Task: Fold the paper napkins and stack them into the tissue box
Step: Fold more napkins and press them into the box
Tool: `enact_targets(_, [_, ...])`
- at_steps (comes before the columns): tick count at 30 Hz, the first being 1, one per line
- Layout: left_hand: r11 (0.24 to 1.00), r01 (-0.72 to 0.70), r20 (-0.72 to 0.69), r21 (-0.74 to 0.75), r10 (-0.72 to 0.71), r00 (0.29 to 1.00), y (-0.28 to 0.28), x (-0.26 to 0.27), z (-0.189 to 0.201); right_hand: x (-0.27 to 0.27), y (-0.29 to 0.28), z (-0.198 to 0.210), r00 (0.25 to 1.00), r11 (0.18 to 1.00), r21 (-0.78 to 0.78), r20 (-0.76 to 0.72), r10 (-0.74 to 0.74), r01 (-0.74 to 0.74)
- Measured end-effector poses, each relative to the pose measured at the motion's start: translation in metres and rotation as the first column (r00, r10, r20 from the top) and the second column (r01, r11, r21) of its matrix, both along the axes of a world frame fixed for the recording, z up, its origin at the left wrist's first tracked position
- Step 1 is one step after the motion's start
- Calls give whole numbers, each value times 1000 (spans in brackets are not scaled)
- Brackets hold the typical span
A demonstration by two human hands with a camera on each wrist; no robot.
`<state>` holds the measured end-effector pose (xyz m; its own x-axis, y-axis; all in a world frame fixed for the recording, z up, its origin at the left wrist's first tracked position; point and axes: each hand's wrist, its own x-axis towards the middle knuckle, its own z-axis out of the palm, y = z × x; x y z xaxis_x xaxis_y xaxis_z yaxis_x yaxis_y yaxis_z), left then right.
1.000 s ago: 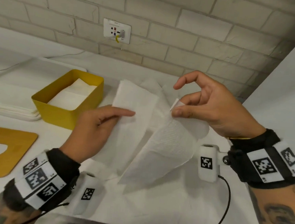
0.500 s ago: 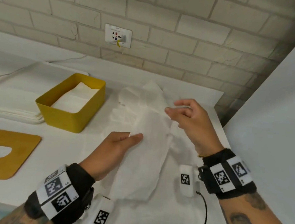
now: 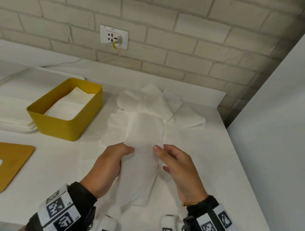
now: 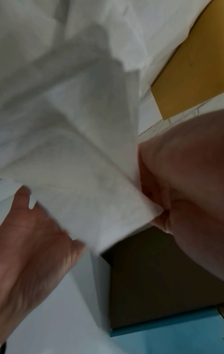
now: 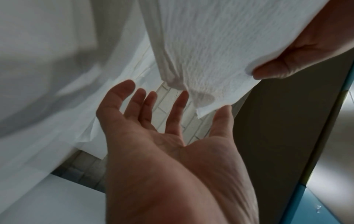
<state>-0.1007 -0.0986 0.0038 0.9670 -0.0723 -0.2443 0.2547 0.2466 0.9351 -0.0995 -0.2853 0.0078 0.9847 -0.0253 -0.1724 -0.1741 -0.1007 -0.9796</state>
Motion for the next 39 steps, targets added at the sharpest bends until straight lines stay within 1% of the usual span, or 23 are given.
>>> enact_targets(2, [999,-3,-13,-39,2,1000,-2,0,-2,0,-2,-1,999,998,57,-4,42,-42])
enact_targets(4, [996,-14,-32,-84,12,999,-2,0,-4,2,-3,-3,999,993,105,6,44,-45])
enact_targets(6, [996,-26,-45,-88,22,999,-1,1,-5,7,-4,-8,998,997,73,68,-2,-3])
enact_targets(8, [998,-22,-27,-58,20,999,1,3,-5,10,-5,-8,988,999,17,148,-46,44])
enact_targets(9, [998,-19,-18,-56,18,1000,2,5,-6,11,-6,-6,982,998,16,178,-60,58])
enact_targets(10, [998,-14,-16,-67,13,1000,3,5,-5,11,-7,-3,976,998,35,206,-67,61])
enact_targets(12, [996,-34,4,-87,35,999,6,7,-2,11,-14,5,970,990,132,227,-85,56])
enact_targets(14, [992,-103,56,-70,107,993,10,11,-3,11,-23,15,970,972,226,213,-117,68])
enact_targets(16, [987,-146,76,-62,151,986,14,14,-6,12,-31,28,975,975,212,194,-108,66])
enact_targets(18, [984,-136,73,-116,145,987,16,17,-8,13,-35,42,981,986,160,181,-67,37])
enact_targets(20, [971,-118,51,-208,132,990,16,19,-11,13,-32,59,975,989,144,221,-10,-23])
enact_targets(22, [944,-108,3,-313,115,993,14,22,-14,12,-25,74,951,966,232,305,39,-114])
enact_targets(24, [929,-61,-18,-365,59,998,11,22,-11,12,-17,80,934,930,322,352,58,-179])
enact_targets(25, [926,-50,-33,-374,40,999,9,21,-10,14,-13,78,937,920,345,344,60,-186])
enact_targets(27, [911,-59,-78,-407,29,996,5,20,-8,20,-6,61,962,932,327,264,71,-158])
enact_targets(30, [894,-73,-132,-443,15,991,2,19,-5,29,2,25,993,979,192,101,55,-74])
enact_targets(32, [884,-76,-168,-461,-3,986,3,19,-5,31,5,7,999,990,137,45,19,-25])
enact_targets(35, [882,-65,-194,-467,-31,981,5,19,-8,32,6,-2,1000,994,111,28,-2,-1])
enact_targets(39, [891,-64,-188,-449,-24,982,5,20,-9,33,9,-3,999,995,97,36,9,-13])
